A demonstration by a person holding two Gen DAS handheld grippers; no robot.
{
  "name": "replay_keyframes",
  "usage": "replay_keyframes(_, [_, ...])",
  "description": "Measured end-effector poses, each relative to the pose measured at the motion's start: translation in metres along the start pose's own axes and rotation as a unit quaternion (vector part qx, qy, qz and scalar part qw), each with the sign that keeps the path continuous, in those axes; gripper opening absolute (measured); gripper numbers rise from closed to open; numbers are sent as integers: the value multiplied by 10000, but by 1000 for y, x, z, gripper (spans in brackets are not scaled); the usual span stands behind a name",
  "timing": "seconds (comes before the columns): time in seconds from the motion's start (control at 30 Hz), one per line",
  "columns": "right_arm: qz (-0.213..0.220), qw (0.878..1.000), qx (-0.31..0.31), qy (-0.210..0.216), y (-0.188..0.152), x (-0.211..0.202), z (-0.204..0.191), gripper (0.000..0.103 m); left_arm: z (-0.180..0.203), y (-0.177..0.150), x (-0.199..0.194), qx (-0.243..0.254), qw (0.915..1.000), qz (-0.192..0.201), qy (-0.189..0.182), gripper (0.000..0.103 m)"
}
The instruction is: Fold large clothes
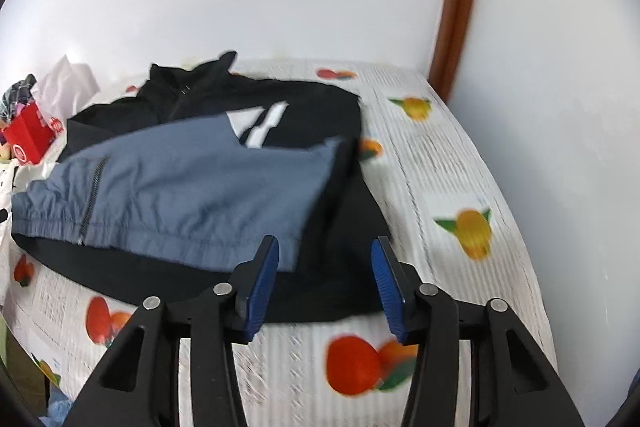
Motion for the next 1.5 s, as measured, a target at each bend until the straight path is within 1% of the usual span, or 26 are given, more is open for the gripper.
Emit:
replay_keyframes(0.1, [-36, 9999, 117, 69, 5, 15, -3, 48, 12, 4, 2, -61, 9996, -52, -255, 53])
replay_keyframes(0.17, [-92, 9994, 318, 78, 7, 26, 0, 48, 22, 7, 7, -29, 9994, -96, -339, 54])
replay_keyframes(0.27, [-70, 9981, 586, 175, 9, 38, 1, 48, 35, 9, 19, 28, 9992, -195, -360, 55])
replay_keyframes(0.4, [-130, 9978, 647, 21, 11, 54, 4, 48, 47, 10, 40, 9, 9980, -439, -457, 55])
replay_keyframes(0.53, [-134, 9970, 758, 51, 14, 67, 6, 48, 56, 8, 55, -46, 9963, -655, -561, 54])
replay_keyframes(0.57, [-144, 9967, 800, 37, 15, 71, 6, 43, 57, 9, 56, -42, 9964, -645, -550, 50])
replay_keyframes(0.6, [-141, 9965, 825, 28, 16, 74, 7, 37, 59, 11, 56, -18, 9964, -631, -564, 37])
replay_keyframes(0.63, [-136, 9963, 843, 23, 17, 77, 7, 23, 61, 13, 55, 11, 9964, -623, -572, 28])
replay_keyframes(0.67, [-154, 9965, 823, 60, 20, 79, 4, 16, 63, 17, 51, 75, 9967, -557, -578, 23])
replay_keyframes(0.7, [-119, 9970, 767, 72, 23, 79, 2, 14, 64, 21, 48, 123, 9969, -479, -605, 16])
replay_keyframes(0.73, [-53, 9973, 727, 73, 26, 77, 1, 11, 67, 27, 42, 180, 9971, -355, -642, 14])
replay_keyframes(0.8, [171, 9976, 657, 161, 36, 68, -3, 9, 71, 40, 33, 214, 9971, -194, -707, 12])
replay_keyframes(0.9, [452, 9951, 771, 426, 52, 55, -3, 8, 77, 59, 25, 245, 9968, 18, -755, 11])
replay_keyframes(1.0, [704, 9921, 875, 552, 70, 45, 1, 7, 83, 81, 23, 207, 9962, 212, -814, 11])
replay_keyframes(1.1, [900, 9890, 963, 669, 88, 39, 4, 7, 86, 101, 31, 165, 9963, 283, -798, 11])
replay_keyframes(1.2, [1042, 9877, 942, 680, 104, 42, 6, 7, 88, 115, 46, 128, 9970, 260, -715, 11])
replay_keyframes(1.33, [1019, 9886, 922, 622, 117, 66, 8, 7, 89, 125, 71, 98, 9981, 185, -588, 11])
replay_keyframes(1.5, [734, 9911, 1011, 448, 118, 111, 19, 7, 90, 123, 115, 60, 9992, -118, -376, 12])
Point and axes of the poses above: each gripper's, at about its wrist camera, not at the fingertips, and x roughly the way its jaws point, z to its right, y to its top, the point moved 9 cm from there along x, roughly the way its jaws point, and after that the axes turned 11 degrees about y, right-handed, at the moved point
